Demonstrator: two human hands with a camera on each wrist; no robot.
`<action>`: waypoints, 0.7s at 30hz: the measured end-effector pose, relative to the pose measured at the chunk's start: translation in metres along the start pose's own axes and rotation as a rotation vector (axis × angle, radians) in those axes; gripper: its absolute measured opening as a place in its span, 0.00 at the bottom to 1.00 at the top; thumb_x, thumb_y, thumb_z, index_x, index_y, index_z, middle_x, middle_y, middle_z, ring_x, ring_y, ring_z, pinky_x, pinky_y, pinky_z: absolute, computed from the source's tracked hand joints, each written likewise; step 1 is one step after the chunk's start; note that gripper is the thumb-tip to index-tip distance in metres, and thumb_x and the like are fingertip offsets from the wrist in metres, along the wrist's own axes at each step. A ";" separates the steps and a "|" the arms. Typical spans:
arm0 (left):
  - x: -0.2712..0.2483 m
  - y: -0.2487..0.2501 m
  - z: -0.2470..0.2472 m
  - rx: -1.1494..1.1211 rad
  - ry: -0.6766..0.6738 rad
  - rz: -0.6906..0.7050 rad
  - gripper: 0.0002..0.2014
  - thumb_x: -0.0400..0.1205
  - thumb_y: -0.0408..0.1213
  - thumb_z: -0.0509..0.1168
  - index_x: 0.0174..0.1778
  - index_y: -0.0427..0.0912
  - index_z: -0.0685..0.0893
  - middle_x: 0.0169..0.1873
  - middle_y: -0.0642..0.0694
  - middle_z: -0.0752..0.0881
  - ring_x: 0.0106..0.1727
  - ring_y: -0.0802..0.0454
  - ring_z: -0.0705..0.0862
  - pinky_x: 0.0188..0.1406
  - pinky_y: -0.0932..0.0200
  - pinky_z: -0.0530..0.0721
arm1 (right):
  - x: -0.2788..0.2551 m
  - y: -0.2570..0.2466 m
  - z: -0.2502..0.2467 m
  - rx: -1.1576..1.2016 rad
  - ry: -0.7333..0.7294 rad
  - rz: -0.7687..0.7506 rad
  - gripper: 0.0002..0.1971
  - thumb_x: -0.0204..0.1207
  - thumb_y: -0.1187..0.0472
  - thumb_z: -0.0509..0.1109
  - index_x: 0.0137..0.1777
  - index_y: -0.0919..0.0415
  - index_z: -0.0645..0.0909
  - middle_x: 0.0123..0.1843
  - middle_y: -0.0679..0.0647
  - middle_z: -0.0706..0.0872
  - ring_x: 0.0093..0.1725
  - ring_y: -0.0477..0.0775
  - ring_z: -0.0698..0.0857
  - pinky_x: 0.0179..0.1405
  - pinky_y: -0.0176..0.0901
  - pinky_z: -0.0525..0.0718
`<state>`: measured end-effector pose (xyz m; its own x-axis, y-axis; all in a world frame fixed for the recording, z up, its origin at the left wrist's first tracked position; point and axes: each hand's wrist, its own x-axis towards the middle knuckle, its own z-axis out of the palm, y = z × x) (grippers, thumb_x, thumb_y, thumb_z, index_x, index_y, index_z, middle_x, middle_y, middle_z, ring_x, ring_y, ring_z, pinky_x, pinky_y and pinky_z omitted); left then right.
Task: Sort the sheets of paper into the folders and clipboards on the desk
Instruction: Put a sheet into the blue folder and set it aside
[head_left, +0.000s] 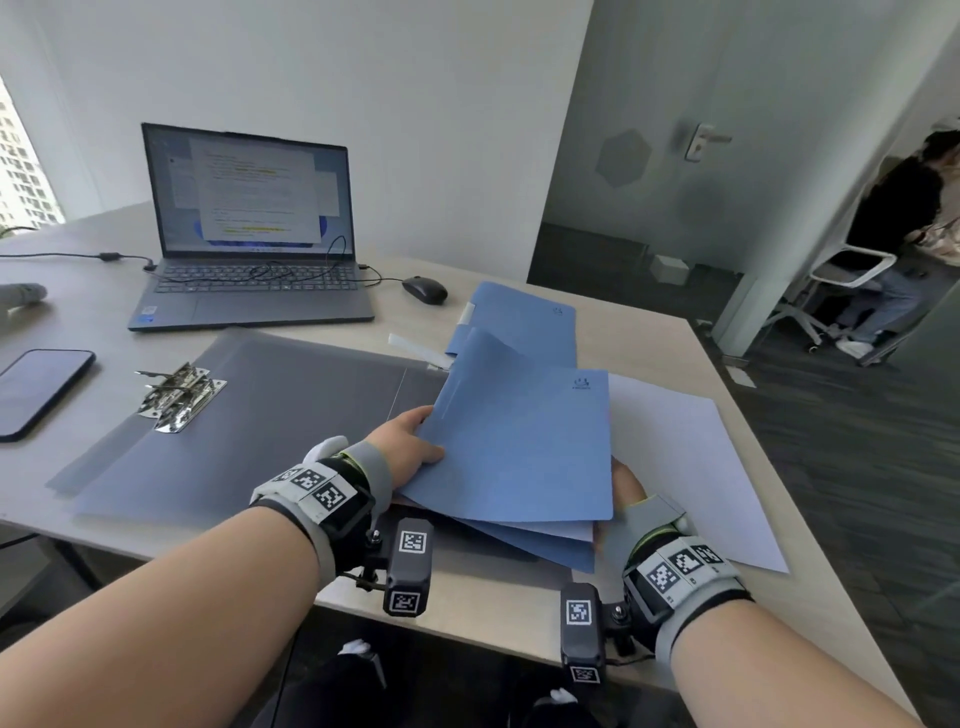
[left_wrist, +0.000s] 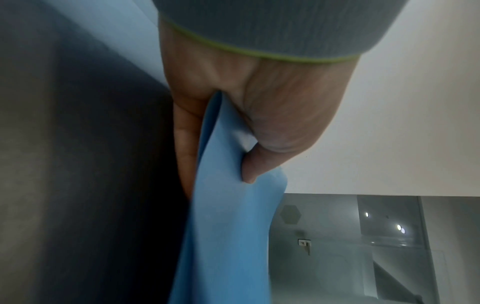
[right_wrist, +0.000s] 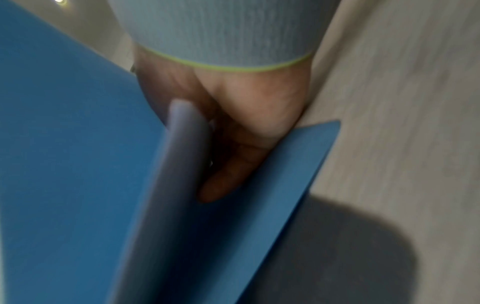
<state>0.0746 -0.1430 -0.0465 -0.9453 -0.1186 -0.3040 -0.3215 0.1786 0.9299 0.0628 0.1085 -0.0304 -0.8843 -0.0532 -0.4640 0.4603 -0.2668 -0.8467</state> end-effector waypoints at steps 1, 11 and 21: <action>-0.001 0.000 -0.001 -0.015 0.010 0.018 0.34 0.74 0.31 0.72 0.77 0.57 0.75 0.60 0.49 0.88 0.56 0.42 0.89 0.65 0.42 0.84 | -0.003 -0.001 -0.003 -0.013 0.023 -0.005 0.13 0.85 0.57 0.61 0.38 0.56 0.79 0.29 0.55 0.84 0.32 0.56 0.80 0.33 0.43 0.76; -0.031 0.011 -0.004 -0.385 -0.014 0.188 0.30 0.82 0.19 0.62 0.70 0.59 0.80 0.56 0.48 0.92 0.48 0.42 0.91 0.51 0.46 0.89 | -0.010 -0.008 -0.014 -0.188 0.087 -0.281 0.10 0.82 0.55 0.67 0.60 0.57 0.83 0.55 0.58 0.90 0.44 0.58 0.89 0.42 0.48 0.85; -0.037 0.020 -0.022 0.394 0.235 0.184 0.27 0.72 0.50 0.77 0.65 0.57 0.75 0.54 0.49 0.83 0.51 0.48 0.86 0.55 0.50 0.86 | -0.020 -0.005 -0.009 -0.204 -0.056 -0.356 0.14 0.82 0.71 0.65 0.56 0.51 0.85 0.55 0.53 0.92 0.53 0.59 0.90 0.54 0.57 0.87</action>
<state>0.1039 -0.1562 -0.0118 -0.9648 -0.2593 -0.0447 -0.1896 0.5674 0.8013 0.0790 0.1190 -0.0196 -0.9914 -0.0459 -0.1227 0.1261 -0.0817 -0.9886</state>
